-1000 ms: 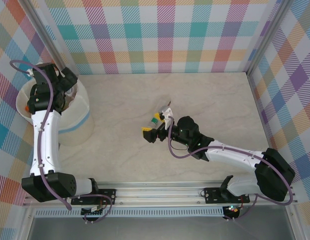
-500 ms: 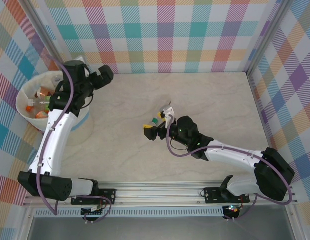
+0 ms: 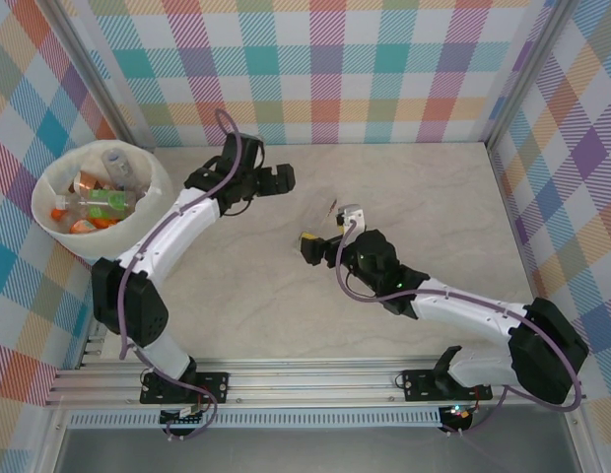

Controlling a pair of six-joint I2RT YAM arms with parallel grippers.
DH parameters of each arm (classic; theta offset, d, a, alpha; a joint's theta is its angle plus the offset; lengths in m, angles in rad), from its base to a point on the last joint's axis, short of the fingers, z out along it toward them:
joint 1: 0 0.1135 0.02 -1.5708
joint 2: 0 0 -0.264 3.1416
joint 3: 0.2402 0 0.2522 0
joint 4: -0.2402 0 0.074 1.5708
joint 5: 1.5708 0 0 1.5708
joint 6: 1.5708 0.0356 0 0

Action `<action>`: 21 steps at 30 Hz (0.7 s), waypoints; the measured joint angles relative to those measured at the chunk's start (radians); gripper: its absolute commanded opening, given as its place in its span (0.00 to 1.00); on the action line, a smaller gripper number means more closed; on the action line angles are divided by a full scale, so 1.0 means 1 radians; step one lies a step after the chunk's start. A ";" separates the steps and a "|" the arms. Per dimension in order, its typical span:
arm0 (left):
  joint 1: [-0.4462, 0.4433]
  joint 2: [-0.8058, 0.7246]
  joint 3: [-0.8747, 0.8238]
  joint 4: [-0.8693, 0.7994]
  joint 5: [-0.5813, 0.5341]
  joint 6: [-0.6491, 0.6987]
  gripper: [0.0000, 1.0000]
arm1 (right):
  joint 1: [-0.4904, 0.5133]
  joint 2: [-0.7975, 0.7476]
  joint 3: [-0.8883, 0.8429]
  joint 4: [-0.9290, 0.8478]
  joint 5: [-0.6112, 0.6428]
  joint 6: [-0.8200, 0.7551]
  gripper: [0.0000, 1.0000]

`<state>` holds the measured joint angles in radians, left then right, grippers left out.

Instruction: Put the plastic bottles in the bin

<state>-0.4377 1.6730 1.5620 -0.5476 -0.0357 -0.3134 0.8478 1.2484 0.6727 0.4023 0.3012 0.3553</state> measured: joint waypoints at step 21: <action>-0.089 0.544 0.288 -0.034 0.106 0.037 1.00 | -0.142 -0.234 -0.123 -0.265 0.099 0.129 1.00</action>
<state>-0.5262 2.2173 1.8496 -0.5812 0.0708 -0.2768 0.7059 1.0142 0.5495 0.1371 0.4000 0.4843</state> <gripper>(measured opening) 0.999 0.997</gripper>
